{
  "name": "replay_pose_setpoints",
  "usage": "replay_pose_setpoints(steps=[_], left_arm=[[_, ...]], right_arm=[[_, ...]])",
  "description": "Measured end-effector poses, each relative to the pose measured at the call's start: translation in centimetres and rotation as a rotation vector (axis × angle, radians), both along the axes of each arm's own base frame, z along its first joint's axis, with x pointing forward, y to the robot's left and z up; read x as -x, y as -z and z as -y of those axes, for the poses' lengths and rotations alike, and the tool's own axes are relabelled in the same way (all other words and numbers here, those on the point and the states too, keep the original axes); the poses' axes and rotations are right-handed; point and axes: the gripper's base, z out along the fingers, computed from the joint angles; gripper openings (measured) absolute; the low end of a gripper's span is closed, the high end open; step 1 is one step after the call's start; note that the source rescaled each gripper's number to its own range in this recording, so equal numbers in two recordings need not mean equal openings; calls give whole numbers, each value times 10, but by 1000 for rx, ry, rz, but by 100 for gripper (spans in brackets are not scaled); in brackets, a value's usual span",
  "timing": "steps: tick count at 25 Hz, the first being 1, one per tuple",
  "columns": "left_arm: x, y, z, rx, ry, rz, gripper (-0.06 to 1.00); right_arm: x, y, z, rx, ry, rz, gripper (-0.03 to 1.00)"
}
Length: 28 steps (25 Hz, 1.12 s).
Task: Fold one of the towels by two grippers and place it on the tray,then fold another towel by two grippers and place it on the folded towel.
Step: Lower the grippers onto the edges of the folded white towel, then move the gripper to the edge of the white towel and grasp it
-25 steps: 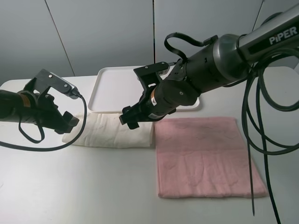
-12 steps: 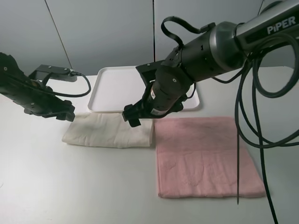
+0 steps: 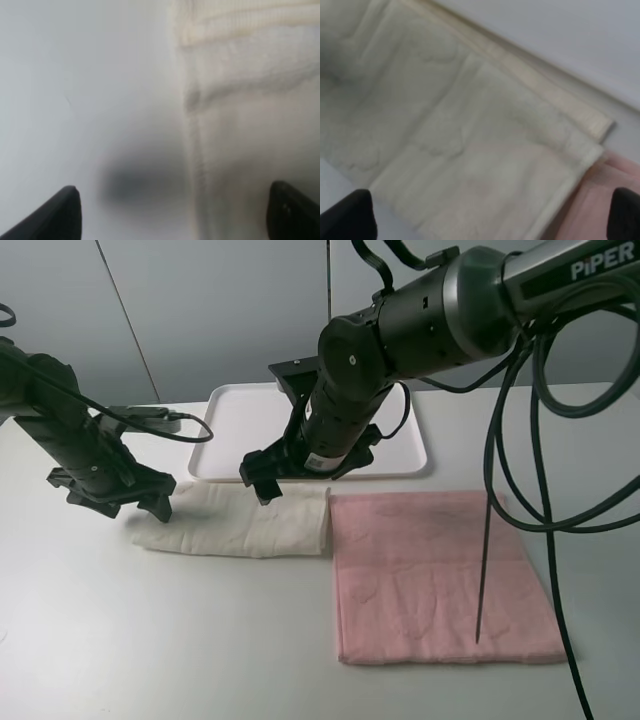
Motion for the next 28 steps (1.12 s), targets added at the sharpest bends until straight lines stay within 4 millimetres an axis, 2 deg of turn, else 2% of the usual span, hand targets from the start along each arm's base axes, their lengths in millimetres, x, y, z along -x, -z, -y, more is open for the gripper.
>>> replay_pose_setpoints(steps=[6,10,19,28], left_arm=[[-1,3,-3,-41,-13,-2,95],[-1,12,-3,-48,-23,-36,95],[-1,13,-5,-78,-47,-56,96],[18,24,-12,-56,-95,-28,96]], right_arm=[[1,1,1,17,-18,-10,100],[2,1,0,8,-8,-25,100],[4,1,1,17,-11,-38,100],[5,6,-1,-9,17,-82,100]])
